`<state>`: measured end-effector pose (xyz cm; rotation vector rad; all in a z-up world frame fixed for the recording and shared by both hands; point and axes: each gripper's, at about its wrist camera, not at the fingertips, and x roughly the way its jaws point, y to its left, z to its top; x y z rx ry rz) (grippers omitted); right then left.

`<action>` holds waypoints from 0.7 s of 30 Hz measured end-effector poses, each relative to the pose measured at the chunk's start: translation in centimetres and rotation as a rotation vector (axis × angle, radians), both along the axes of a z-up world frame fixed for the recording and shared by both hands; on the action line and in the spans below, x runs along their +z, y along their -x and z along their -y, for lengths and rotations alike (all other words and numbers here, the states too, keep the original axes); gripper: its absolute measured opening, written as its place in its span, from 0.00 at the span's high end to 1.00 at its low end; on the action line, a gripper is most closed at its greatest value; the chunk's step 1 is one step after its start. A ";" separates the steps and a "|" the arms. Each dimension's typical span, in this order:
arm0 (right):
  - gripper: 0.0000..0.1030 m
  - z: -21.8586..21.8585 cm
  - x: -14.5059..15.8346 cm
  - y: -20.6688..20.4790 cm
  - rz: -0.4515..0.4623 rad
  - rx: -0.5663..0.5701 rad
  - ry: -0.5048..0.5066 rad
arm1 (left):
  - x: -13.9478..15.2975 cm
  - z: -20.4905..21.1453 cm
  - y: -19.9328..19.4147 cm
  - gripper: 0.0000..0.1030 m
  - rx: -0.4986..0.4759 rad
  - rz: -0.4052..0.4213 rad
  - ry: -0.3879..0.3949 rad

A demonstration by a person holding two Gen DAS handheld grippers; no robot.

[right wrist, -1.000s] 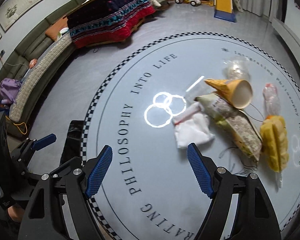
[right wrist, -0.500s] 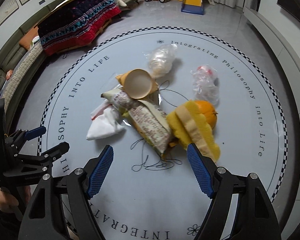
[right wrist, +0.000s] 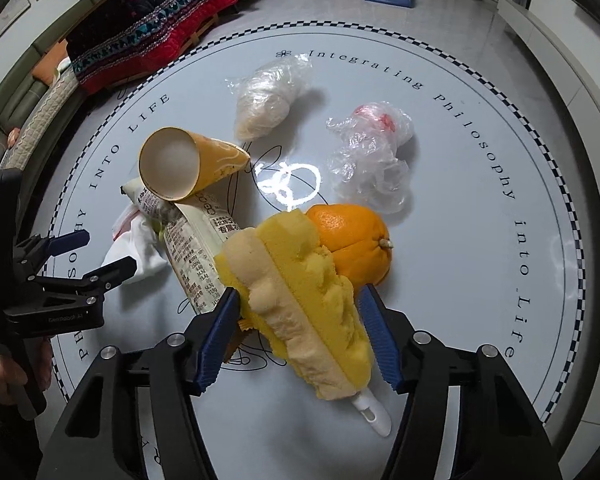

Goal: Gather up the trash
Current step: 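Grasp the white glove with the left gripper while the right grasps the yellow sponge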

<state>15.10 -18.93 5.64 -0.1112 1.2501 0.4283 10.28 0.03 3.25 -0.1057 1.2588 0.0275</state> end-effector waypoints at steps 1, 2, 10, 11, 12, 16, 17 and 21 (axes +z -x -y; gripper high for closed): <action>0.43 -0.1 0.0 0.0 0.003 0.005 0.001 | -0.2 0.0 -0.2 0.06 0.004 -0.004 -0.002; 0.46 -0.1 -0.1 0.0 0.005 0.009 0.000 | -0.4 0.1 -0.5 0.06 0.009 -0.007 -0.003; 0.65 1.0 1.4 0.8 0.016 -0.021 -0.046 | -1.8 0.5 -1.2 0.17 0.020 -0.007 0.014; 0.66 1.1 1.5 1.0 0.017 -0.025 -0.049 | -1.7 0.7 -1.1 0.23 0.017 0.004 0.014; 0.66 1.3 1.6 1.1 0.016 -0.027 -0.050 | -1.5 0.9 -1.0 0.27 0.009 0.013 0.017; 0.66 1.7 1.8 1.5 0.014 -0.050 -0.044 | -1.1 1.2 -0.4 0.52 -0.031 0.023 0.043; 0.66 1.6 1.8 1.6 0.014 -0.057 -0.042 | -1.1 1.2 -0.3 0.57 -0.037 0.027 0.051; 0.66 1.9 2.6 2.5 0.020 -0.085 -0.035 | -0.9 0.9 0.7 0.70 -0.059 0.050 0.089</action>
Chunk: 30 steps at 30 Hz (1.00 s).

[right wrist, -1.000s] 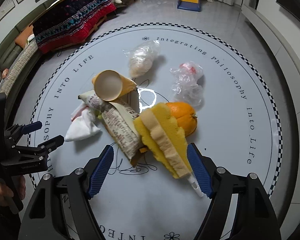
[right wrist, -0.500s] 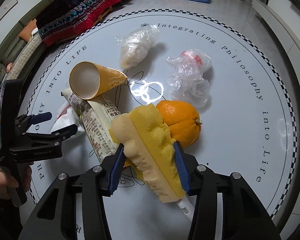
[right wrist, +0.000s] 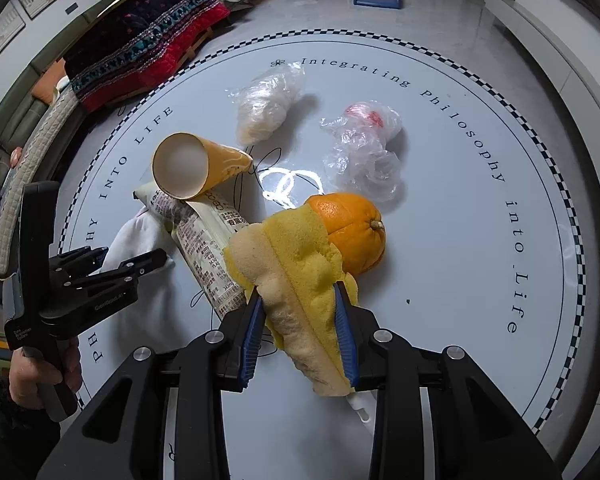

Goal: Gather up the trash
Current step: 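Grasp the white glove with the left gripper while the right grasps the yellow sponge, then carry glove and sponge to the black bin and open both grippers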

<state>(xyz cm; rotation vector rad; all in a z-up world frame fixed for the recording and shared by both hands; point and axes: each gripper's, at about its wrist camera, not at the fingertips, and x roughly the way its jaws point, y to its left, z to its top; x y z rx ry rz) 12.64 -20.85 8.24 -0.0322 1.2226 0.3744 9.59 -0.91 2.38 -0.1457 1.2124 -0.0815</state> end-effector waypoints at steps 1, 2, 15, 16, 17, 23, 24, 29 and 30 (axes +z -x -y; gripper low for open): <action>0.66 0.0 0.2 0.2 0.000 -0.008 -0.002 | 0.1 -0.1 0.3 0.73 -0.010 0.005 0.005; 0.66 0.1 0.5 0.5 0.000 -0.015 -0.006 | 0.2 -0.1 0.8 0.73 -0.025 0.010 0.010; 0.66 -6.2 2.9 5.1 -0.003 0.020 -0.023 | 3.9 -5.2 8.5 0.73 -0.053 0.116 0.001; 0.66 -7.1 3.0 5.5 -0.003 0.031 -0.022 | 4.1 -5.9 9.0 0.73 -0.048 0.123 0.005; 0.66 -7.8 3.1 5.7 -0.002 0.040 -0.022 | 4.3 -6.6 9.7 0.73 -0.042 0.129 0.009; 0.66 -14.1 3.8 7.6 -0.003 0.124 -0.029 | 5.3 -10.7 13.4 0.73 0.009 0.160 0.006; 0.66 -15.0 3.8 7.9 -0.003 0.139 -0.031 | 5.5 -11.8 14.0 0.73 0.020 0.168 0.004; 0.66 -20.5 4.0 9.4 -0.008 0.226 -0.042 | 6.2 -16.1 17.2 0.73 0.083 0.190 0.000; 0.66 -21.6 4.0 9.8 -0.009 0.244 -0.044 | 6.2 -16.9 17.8 0.73 0.098 0.192 0.000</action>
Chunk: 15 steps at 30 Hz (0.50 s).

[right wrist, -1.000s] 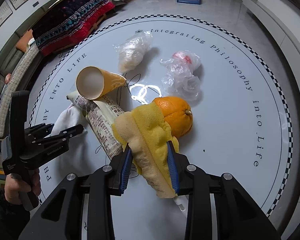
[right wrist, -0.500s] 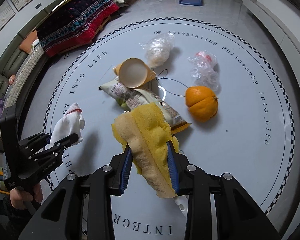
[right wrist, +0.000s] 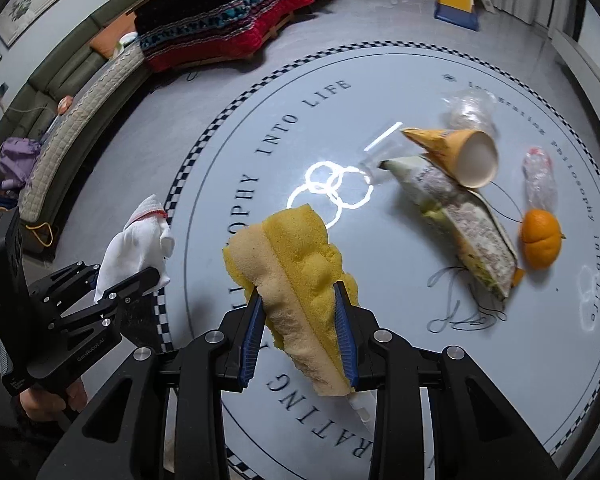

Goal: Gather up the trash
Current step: 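Carry glove and sponge to the black bin and open both grippers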

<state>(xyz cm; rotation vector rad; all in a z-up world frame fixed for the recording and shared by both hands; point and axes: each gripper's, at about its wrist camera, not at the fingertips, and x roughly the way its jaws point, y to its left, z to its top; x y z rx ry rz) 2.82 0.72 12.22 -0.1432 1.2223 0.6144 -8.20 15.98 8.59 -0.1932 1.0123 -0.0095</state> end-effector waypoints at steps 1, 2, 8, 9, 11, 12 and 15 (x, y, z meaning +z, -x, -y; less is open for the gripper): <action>0.66 -1.4 0.0 0.4 -0.001 0.023 -0.002 | 0.0 -0.8 0.5 0.73 0.017 0.001 0.002; 0.66 -2.3 0.0 0.7 -0.002 0.040 -0.004 | -0.1 -1.8 1.2 0.73 0.037 0.003 0.006; 0.66 -8.9 -0.6 2.7 -0.027 0.155 -0.017 | -0.8 -7.0 4.4 0.73 0.149 -0.002 0.024; 0.66 -10.1 -0.7 3.2 -0.034 0.176 -0.022 | -1.0 -7.8 5.1 0.73 0.168 -0.004 0.024; 0.66 -12.4 -0.9 4.0 -0.048 0.214 -0.031 | -1.3 -9.5 6.4 0.73 0.204 -0.010 0.023; 0.66 -13.3 -1.0 4.4 -0.052 0.228 -0.034 | -1.5 -10.2 6.9 0.73 0.222 -0.013 0.024; 0.66 -15.9 -1.4 5.5 -0.067 0.273 -0.045 | -2.2 -12.5 8.5 0.73 0.276 -0.024 0.028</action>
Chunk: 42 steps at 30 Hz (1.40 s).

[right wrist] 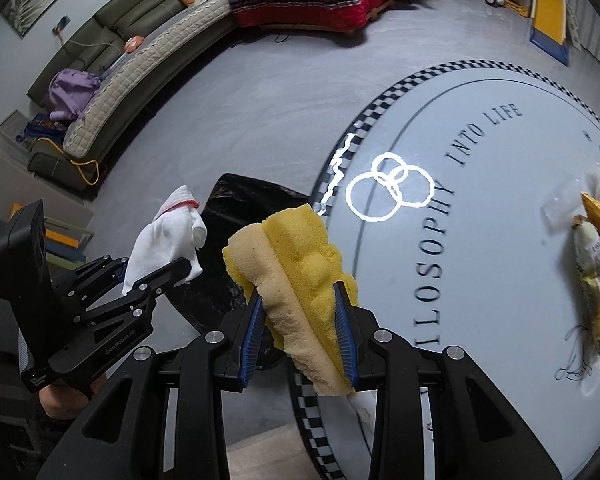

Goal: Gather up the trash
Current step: 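Carry glove and sponge to the black bin and open both grippers, then move both tools back over the rug toward the remaining trash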

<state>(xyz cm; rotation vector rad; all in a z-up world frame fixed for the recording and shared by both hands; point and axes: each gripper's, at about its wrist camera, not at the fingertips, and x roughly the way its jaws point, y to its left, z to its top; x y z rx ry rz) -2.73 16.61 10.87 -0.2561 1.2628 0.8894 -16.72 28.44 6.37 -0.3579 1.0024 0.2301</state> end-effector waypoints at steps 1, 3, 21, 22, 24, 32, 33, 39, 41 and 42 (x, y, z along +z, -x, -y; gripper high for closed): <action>0.66 -0.8 -0.1 0.3 -0.006 0.012 -0.003 | -0.3 -0.6 0.5 0.73 0.015 -0.004 0.002; 0.66 -2.4 -0.5 1.1 -0.023 0.037 -0.009 | -0.8 -1.7 1.4 0.73 0.046 -0.012 0.004; 0.36 -12.5 -6.0 4.1 -0.100 0.104 0.036 | -6.4 -9.9 8.9 0.06 0.343 -0.131 -0.003; 0.36 -12.6 -5.9 4.2 -0.099 0.106 0.036 | -6.5 -10.0 8.8 0.06 0.339 -0.134 0.003; 0.36 -12.2 -5.8 4.2 -0.103 0.106 0.032 | -6.4 -9.9 8.6 0.06 0.328 -0.134 -0.007; 0.36 -10.5 -5.2 4.2 -0.106 0.102 0.005 | -6.0 -8.1 7.0 0.06 0.281 -0.138 -0.030; 0.36 -10.0 -5.0 4.0 -0.106 0.098 -0.001 | -5.8 -7.7 6.8 0.06 0.271 -0.135 -0.033; 0.36 -6.3 -4.0 2.9 -0.096 0.058 -0.026 | -4.3 -5.0 4.3 0.06 0.194 -0.113 -0.059; 0.36 -4.8 -3.7 2.3 -0.092 0.036 -0.035 | -3.8 -3.8 3.3 0.06 0.165 -0.107 -0.067; 0.36 -4.2 -3.5 2.0 -0.091 0.026 -0.039 | -3.6 -3.1 2.8 0.06 0.149 -0.102 -0.070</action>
